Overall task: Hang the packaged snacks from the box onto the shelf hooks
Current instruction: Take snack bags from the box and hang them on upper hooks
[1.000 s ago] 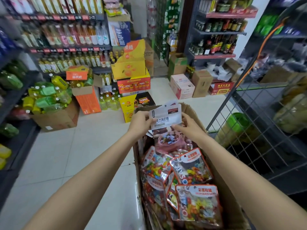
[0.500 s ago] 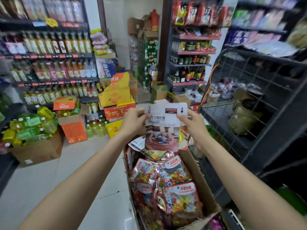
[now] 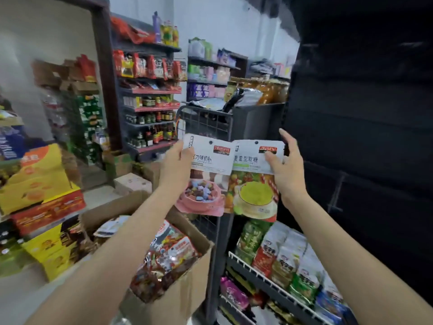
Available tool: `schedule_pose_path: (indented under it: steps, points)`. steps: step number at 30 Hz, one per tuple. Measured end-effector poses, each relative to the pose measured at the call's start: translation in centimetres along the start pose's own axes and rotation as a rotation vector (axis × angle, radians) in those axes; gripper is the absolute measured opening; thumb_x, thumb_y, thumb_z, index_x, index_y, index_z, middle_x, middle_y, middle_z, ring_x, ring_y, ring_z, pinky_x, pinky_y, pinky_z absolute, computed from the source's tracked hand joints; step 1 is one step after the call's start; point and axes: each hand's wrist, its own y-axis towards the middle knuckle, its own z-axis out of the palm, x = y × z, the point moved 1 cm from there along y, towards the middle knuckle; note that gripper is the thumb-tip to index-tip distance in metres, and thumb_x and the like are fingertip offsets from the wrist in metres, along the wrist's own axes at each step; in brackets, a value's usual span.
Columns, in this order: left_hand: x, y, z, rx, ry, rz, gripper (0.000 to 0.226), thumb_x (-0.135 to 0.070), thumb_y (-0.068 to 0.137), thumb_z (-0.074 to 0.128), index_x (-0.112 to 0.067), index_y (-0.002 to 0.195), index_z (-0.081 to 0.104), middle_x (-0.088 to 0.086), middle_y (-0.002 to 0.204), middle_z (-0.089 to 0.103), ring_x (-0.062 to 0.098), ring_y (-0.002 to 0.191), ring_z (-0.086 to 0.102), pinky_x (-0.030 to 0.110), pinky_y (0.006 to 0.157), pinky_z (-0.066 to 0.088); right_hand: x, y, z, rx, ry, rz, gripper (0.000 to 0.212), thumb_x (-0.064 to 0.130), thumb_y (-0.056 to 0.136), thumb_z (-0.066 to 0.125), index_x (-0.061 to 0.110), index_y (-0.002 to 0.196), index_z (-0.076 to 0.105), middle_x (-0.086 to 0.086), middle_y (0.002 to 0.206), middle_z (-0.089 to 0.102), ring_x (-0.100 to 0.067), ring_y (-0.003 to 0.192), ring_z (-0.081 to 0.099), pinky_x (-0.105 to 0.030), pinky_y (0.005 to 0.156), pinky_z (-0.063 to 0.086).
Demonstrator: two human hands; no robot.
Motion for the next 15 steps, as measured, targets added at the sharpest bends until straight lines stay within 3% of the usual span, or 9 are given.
schedule_pose_path:
  steps: [2,6,8,10,11,13,15]
  points:
    - [-2.9,-1.7,3.0,0.048,0.001,0.07,0.025,-0.016,0.096,0.04,-0.002,0.101,0.059,0.018,0.101,0.064,0.031,0.094,0.059,0.04,0.079,0.045,1.9,-1.2,-4.0,-0.06,-0.134,-0.078,0.05,0.011,0.094,0.055,0.054,0.118,0.046,-0.002,0.12,0.063,-0.02,0.106,0.063,-0.041,0.085,0.054]
    - [-8.8,-5.0,9.0,0.136,-0.028,0.196,0.021,-0.016,0.096,0.038,-0.004,0.086,0.053,0.012,0.082,0.059,0.026,0.074,0.053,0.033,0.064,0.036,5.8,-3.3,-11.9,-0.263,-0.281,-0.096,0.028,0.008,0.093,0.052,0.031,0.094,0.068,0.018,0.09,0.066,-0.003,0.086,0.061,-0.032,0.077,0.051]
    - [-12.0,-6.8,11.9,0.154,-0.035,0.265,0.019,-0.015,0.099,0.036,-0.009,0.088,0.05,0.0,0.079,0.055,0.01,0.065,0.05,0.014,0.053,0.035,7.4,-4.4,-15.8,-0.374,-0.313,-0.101,0.025,0.01,0.091,0.054,0.03,0.093,0.069,0.016,0.09,0.067,-0.005,0.088,0.063,-0.033,0.079,0.052]
    - [-14.9,-8.8,14.7,0.194,-0.061,0.294,0.019,-0.016,0.1,0.034,-0.011,0.093,0.051,-0.002,0.084,0.055,0.006,0.068,0.05,0.005,0.054,0.037,8.7,-5.5,-19.8,-0.447,-0.336,-0.097,0.024,0.01,0.088,0.058,0.03,0.095,0.069,0.014,0.093,0.069,-0.008,0.092,0.064,-0.038,0.084,0.054]
    - [-16.3,-9.7,16.1,0.218,-0.076,0.315,0.02,-0.017,0.1,0.034,-0.011,0.094,0.051,0.001,0.087,0.058,0.009,0.072,0.054,0.008,0.061,0.041,9.3,-6.1,-21.8,-0.478,-0.353,-0.09,0.024,0.01,0.086,0.059,0.029,0.096,0.069,0.014,0.094,0.069,-0.009,0.092,0.065,-0.04,0.084,0.054]
    - [-18.7,-11.7,19.0,0.263,-0.101,0.356,0.021,-0.019,0.1,0.033,-0.011,0.091,0.051,0.004,0.089,0.06,0.021,0.081,0.056,0.029,0.072,0.043,10.5,-7.3,-25.9,-0.538,-0.385,-0.095,0.025,0.008,0.085,0.06,0.029,0.096,0.069,0.015,0.093,0.069,-0.009,0.09,0.065,-0.04,0.083,0.054]
    - [-21.2,-13.7,21.8,0.284,-0.115,0.39,0.022,-0.018,0.1,0.033,-0.009,0.09,0.05,0.004,0.084,0.058,0.019,0.076,0.052,0.024,0.064,0.028,11.6,-8.5,-29.9,-0.588,-0.41,-0.108,0.025,0.008,0.085,0.06,0.028,0.097,0.07,0.016,0.092,0.068,-0.007,0.083,0.064,-0.037,0.078,0.055]
